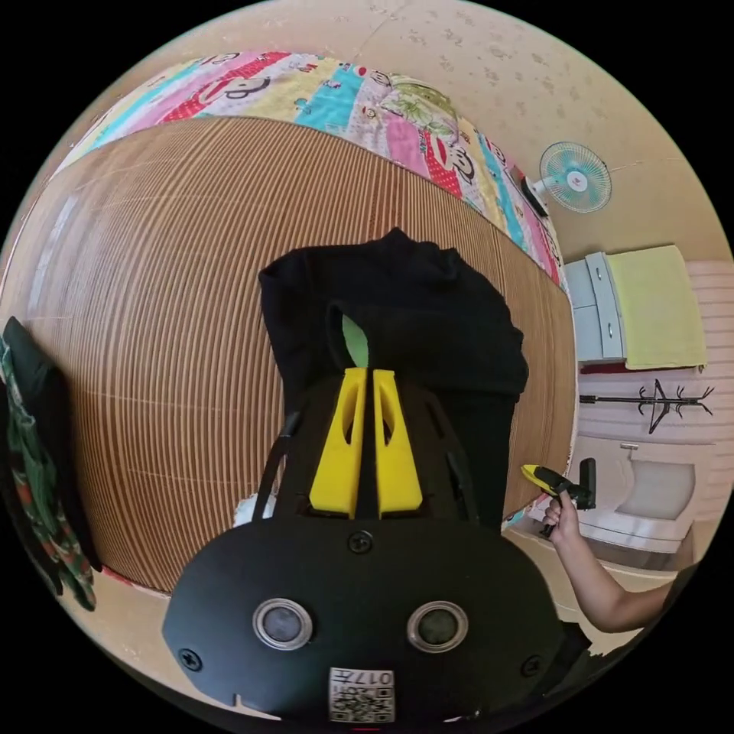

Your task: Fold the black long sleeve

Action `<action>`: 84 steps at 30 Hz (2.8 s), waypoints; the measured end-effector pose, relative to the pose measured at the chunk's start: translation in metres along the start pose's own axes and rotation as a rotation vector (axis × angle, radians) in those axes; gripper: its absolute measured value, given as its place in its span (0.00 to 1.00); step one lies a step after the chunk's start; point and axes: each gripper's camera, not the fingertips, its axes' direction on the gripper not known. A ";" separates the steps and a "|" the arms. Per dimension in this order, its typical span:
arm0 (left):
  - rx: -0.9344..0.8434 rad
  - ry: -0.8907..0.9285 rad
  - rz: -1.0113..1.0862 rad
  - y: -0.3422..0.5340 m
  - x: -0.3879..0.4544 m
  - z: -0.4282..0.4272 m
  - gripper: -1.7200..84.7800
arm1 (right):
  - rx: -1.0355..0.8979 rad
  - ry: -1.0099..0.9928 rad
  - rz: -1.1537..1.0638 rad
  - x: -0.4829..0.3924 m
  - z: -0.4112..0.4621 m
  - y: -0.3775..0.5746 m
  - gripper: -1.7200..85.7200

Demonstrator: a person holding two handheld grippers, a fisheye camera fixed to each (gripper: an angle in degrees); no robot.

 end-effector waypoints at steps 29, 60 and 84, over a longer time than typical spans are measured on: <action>-0.951 0.187 0.136 0.129 -0.167 0.082 0.09 | -0.747 0.352 -0.100 0.132 -0.027 -0.023 0.14; -0.027 1.313 -0.448 0.051 -0.297 -0.128 0.06 | 0.338 -1.044 0.289 0.169 -0.172 0.020 0.04; 0.274 1.197 -0.505 -0.142 -0.279 -0.083 0.17 | 0.356 -0.778 0.140 -0.029 -0.081 -0.182 0.10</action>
